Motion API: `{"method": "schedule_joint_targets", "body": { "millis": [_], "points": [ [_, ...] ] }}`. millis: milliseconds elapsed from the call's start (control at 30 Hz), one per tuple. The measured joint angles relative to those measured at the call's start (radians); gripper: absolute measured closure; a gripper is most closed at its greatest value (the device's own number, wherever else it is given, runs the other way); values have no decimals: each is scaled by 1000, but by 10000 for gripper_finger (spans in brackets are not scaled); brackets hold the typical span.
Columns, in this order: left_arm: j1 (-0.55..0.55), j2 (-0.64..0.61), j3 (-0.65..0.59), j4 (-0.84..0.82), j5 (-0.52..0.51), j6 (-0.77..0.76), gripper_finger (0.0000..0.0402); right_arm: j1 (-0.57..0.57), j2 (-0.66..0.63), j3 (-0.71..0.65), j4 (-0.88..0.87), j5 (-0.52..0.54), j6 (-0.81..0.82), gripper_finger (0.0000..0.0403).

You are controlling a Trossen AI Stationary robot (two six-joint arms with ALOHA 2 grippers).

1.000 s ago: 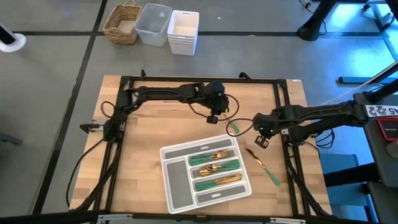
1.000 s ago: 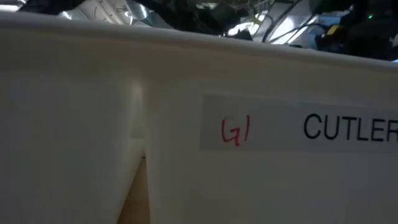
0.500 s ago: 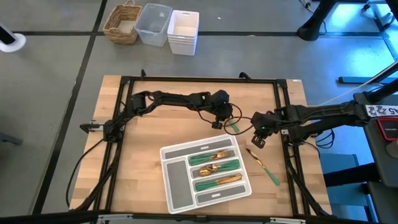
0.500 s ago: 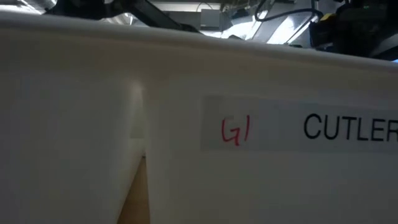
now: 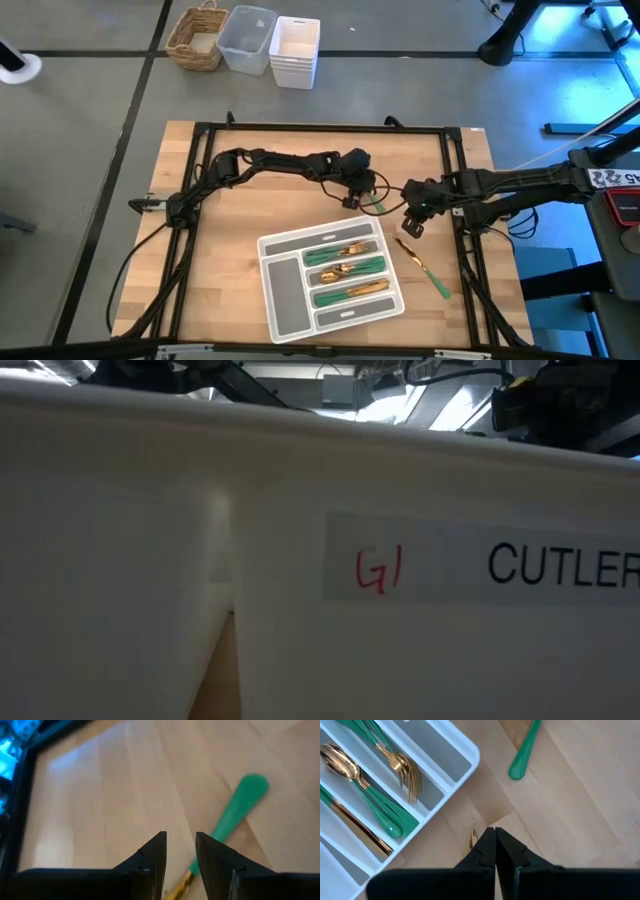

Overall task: Sort silverware
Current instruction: Put the green knife into the white silverware tray

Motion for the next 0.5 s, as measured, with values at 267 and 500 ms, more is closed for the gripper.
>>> {"method": "schedule_joint_targets", "body": {
  "millis": [267, 500],
  "points": [
    [-2, 2, 0, 4, 26, 24, 304, 0, 0, 0, 1, 0, 0, 402],
    [-1, 14, 0, -32, 55, 118, 304, 0, 0, 0, 1, 0, 0, 402]
  ]
}}
